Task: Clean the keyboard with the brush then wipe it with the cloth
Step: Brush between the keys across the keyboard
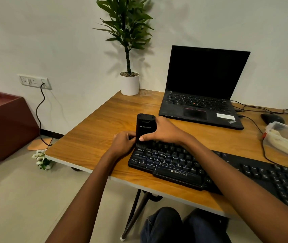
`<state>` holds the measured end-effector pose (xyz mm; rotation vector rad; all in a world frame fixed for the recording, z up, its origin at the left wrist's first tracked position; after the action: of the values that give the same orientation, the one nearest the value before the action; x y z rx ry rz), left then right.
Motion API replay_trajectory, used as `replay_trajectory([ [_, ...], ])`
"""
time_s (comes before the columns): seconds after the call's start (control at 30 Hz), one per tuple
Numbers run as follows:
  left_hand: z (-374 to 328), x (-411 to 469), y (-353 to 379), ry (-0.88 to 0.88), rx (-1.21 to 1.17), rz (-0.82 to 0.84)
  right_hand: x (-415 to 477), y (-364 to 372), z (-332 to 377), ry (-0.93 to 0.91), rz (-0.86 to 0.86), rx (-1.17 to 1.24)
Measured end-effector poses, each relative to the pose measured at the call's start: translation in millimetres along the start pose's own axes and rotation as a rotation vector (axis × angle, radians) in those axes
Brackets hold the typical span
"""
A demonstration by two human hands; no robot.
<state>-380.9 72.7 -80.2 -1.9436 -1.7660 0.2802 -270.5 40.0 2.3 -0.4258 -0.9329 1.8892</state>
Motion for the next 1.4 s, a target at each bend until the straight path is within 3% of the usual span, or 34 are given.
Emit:
replay_trajectory([
  [0.17,7,2,5,-0.009,-0.061,0.041,0,-20,-13,0.013,-0.170,-0.041],
  [0.27,8,4,5,0.010,-0.078,0.052,-3,-11,-19,0.032,-0.112,0.096],
  [0.4,3,2,4,0.008,-0.067,0.045,-1,-17,-13,0.014,-0.151,-0.033],
  [0.53,5,2,5,0.002,-0.104,0.052,-4,-10,-15,0.028,-0.057,0.061],
  [0.67,7,3,10,0.006,-0.119,0.090,-9,-28,-24,0.031,-0.203,-0.027],
  [0.77,7,5,9,0.022,-0.116,0.078,-9,-18,-22,0.029,-0.111,0.041],
  [0.9,11,7,9,0.017,-0.105,0.062,-6,-25,-12,0.015,-0.181,-0.056],
  [1.03,12,8,9,0.024,-0.104,0.072,-15,-7,-18,0.039,-0.042,0.058],
  [1.4,3,3,6,0.035,-0.078,0.054,-92,-60,-66,0.185,0.019,0.012],
])
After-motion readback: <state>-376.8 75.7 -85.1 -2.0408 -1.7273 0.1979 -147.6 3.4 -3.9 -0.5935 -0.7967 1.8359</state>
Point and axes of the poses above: each hand's wrist, its own x-axis towards the middle knuckle, its own y-axis out of the palm, z = x × y, the point moved 10 cm from there along x, towards the middle knuckle, and after that the axes turned 3 degrees about -x, right-handed, at the moved point
